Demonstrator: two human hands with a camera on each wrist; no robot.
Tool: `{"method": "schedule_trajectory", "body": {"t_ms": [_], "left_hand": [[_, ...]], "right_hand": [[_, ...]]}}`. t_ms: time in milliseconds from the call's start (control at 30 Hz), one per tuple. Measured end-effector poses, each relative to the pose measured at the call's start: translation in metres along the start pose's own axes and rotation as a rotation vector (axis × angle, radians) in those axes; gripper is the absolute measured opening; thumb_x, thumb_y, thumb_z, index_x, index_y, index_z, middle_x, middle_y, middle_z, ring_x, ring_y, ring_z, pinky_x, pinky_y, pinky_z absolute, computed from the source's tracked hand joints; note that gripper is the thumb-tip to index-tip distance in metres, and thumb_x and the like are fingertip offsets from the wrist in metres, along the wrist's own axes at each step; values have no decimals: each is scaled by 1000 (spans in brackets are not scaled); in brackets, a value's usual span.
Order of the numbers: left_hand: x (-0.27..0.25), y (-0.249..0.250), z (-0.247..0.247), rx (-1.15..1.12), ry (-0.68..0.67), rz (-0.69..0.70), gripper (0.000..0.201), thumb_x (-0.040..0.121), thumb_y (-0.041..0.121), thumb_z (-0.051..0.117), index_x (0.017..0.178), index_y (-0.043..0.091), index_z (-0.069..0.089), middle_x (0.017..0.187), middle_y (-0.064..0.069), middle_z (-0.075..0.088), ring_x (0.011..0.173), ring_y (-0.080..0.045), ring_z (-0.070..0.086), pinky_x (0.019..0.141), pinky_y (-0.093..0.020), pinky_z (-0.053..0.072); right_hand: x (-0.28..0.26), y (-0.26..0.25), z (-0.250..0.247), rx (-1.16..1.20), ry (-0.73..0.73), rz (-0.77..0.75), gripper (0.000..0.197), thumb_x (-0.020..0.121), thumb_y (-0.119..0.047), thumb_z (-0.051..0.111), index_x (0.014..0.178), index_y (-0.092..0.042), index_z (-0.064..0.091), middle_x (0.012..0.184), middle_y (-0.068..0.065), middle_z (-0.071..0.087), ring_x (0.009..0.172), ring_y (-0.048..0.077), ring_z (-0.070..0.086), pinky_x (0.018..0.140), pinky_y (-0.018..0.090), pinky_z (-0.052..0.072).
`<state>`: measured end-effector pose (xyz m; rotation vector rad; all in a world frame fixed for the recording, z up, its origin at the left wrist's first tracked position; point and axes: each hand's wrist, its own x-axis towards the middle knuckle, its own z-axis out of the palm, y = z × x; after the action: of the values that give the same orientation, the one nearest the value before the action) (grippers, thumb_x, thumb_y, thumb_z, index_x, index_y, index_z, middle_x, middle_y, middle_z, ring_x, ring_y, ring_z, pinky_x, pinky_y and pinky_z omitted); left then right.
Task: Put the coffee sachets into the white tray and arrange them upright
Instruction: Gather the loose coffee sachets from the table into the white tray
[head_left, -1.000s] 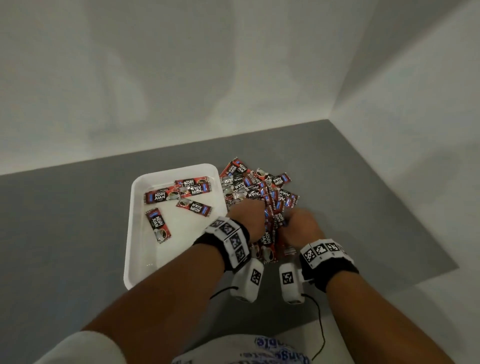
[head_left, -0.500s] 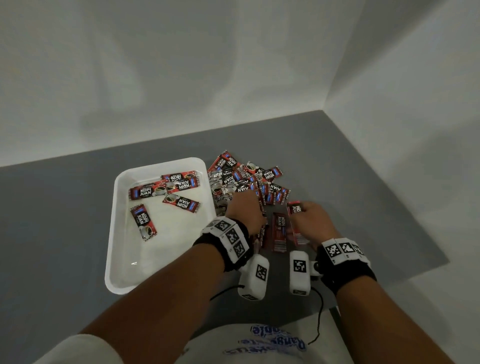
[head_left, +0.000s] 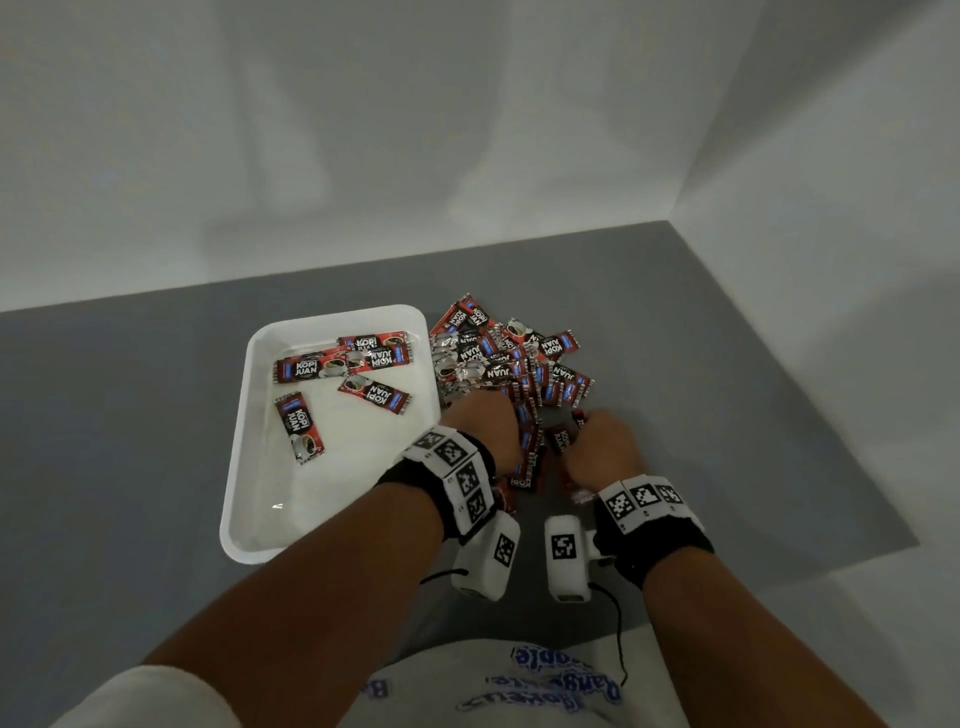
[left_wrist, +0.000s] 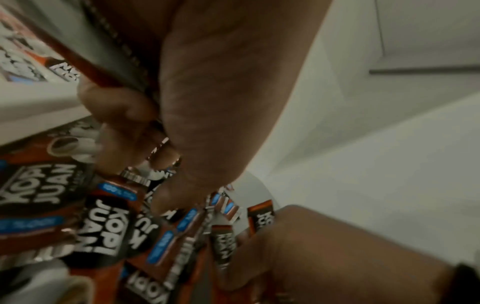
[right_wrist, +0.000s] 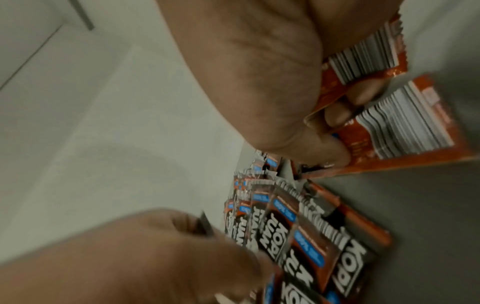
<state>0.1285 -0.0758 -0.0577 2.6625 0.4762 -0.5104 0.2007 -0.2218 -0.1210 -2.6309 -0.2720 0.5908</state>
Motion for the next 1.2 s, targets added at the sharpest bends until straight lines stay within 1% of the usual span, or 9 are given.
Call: {"method": "schedule_trajectory", "body": {"t_ms": [167, 300, 500, 600, 700, 800, 933, 1000, 1200], "left_hand": [[2, 2, 2, 75, -12, -70, 28, 90, 13, 62, 67, 11, 47, 94, -10, 68, 89, -24, 68, 69, -29, 53], [3, 11, 5, 41, 6, -82, 11, 92, 13, 65, 98, 4, 66, 110, -11, 69, 102, -27, 69, 74, -30, 54], [6, 12, 9, -107, 107, -166, 38, 89, 7, 65, 123, 4, 50, 124, -16, 61, 114, -34, 63, 80, -34, 50], [4, 8, -2, -224, 175, -154, 30, 85, 10, 65, 113, 5, 56, 113, -13, 64, 105, -33, 66, 81, -36, 55], [3, -4, -20, -377, 195, -101, 10, 78, 12, 66, 80, 2, 66, 80, -7, 69, 76, -22, 68, 66, -34, 58], [8, -16, -33, -530, 243, -76, 36, 86, 7, 53, 53, 10, 40, 53, -4, 44, 48, -17, 40, 52, -30, 39], [18, -27, -41, -634, 297, -128, 24, 98, 13, 44, 76, 15, 51, 86, -16, 62, 80, -32, 61, 80, -46, 56], [23, -29, -41, -593, 290, -133, 29, 102, 13, 41, 74, 18, 47, 96, -19, 63, 92, -37, 65, 88, -48, 56], [38, -29, -41, -450, 199, -104, 38, 97, 11, 45, 61, 17, 37, 62, -1, 45, 56, -18, 44, 65, -30, 42]], "right_hand": [[-7, -3, -20, 147, -11, -72, 13, 95, -20, 58, 95, -14, 69, 86, 0, 68, 79, 18, 65, 69, 29, 49], [-12, -17, -39, 268, 15, -156, 23, 95, -14, 50, 74, -22, 58, 69, -3, 63, 67, 17, 63, 61, 27, 41], [6, -29, -42, 238, -72, -226, 20, 95, -5, 49, 107, -18, 58, 97, 0, 63, 86, 19, 61, 65, 24, 45], [10, -34, -42, 130, -94, -313, 14, 93, -6, 51, 99, -13, 62, 96, 0, 63, 89, 21, 58, 66, 23, 40], [9, -41, -37, -65, -90, -401, 10, 90, -23, 68, 87, -17, 60, 88, -3, 61, 86, 20, 59, 69, 28, 41], [8, -46, -26, -170, -142, -431, 20, 84, -27, 77, 96, -22, 62, 101, 2, 65, 97, 23, 63, 83, 36, 52], [6, -48, -11, -278, -165, -494, 34, 88, -27, 71, 119, -14, 64, 119, 10, 67, 109, 28, 64, 86, 35, 51], [6, -48, -9, -268, -159, -513, 36, 91, -24, 69, 124, -11, 63, 121, 10, 67, 111, 29, 63, 82, 32, 47], [9, -42, -31, -158, -189, -545, 10, 88, -13, 68, 90, -20, 62, 88, -3, 62, 84, 18, 61, 62, 18, 36]]}}
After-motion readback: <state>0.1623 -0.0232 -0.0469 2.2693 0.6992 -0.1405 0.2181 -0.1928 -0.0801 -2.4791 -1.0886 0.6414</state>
